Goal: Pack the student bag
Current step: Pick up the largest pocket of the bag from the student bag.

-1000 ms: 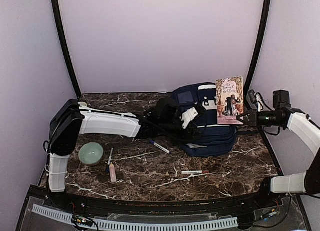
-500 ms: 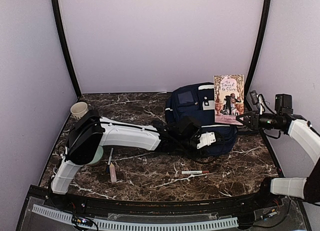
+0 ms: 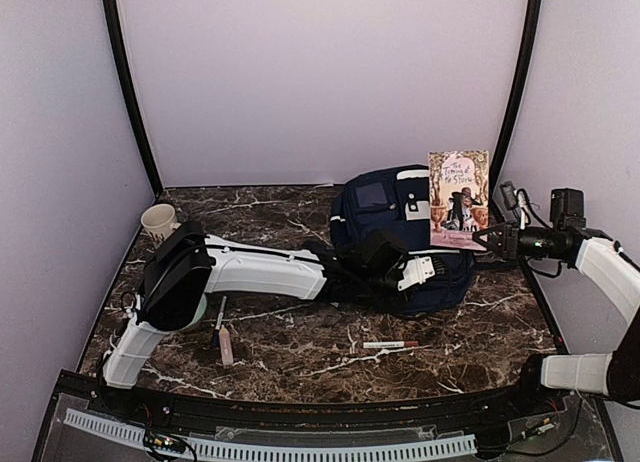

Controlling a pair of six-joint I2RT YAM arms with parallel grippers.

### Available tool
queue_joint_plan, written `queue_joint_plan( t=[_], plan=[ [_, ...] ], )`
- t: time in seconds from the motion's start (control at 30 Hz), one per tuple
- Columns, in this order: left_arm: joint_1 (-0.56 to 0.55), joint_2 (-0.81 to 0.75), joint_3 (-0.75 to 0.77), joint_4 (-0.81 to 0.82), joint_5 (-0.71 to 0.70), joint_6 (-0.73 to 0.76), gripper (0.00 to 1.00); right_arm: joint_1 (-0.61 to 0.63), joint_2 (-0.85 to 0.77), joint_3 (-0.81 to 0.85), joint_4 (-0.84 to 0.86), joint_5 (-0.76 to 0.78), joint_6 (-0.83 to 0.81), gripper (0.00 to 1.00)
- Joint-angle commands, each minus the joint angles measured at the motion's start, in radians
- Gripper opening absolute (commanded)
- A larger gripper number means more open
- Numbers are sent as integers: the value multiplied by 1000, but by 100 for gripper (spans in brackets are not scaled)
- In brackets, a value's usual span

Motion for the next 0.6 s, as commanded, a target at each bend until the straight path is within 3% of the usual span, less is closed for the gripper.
queue_joint_plan(
  t=[0.0, 0.4, 0.57],
  plan=[
    [-7, 15, 52, -8, -21, -23, 26, -18, -19, -1, 41, -24, -12, 0],
    [-9, 12, 91, -51, -24, -53, 1, -49, -23, 0, 39, -54, -11, 0],
    [-10, 7, 93, -47, -37, -53, 0, -54, -26, -2, 39, -54, -10, 0]
  ],
)
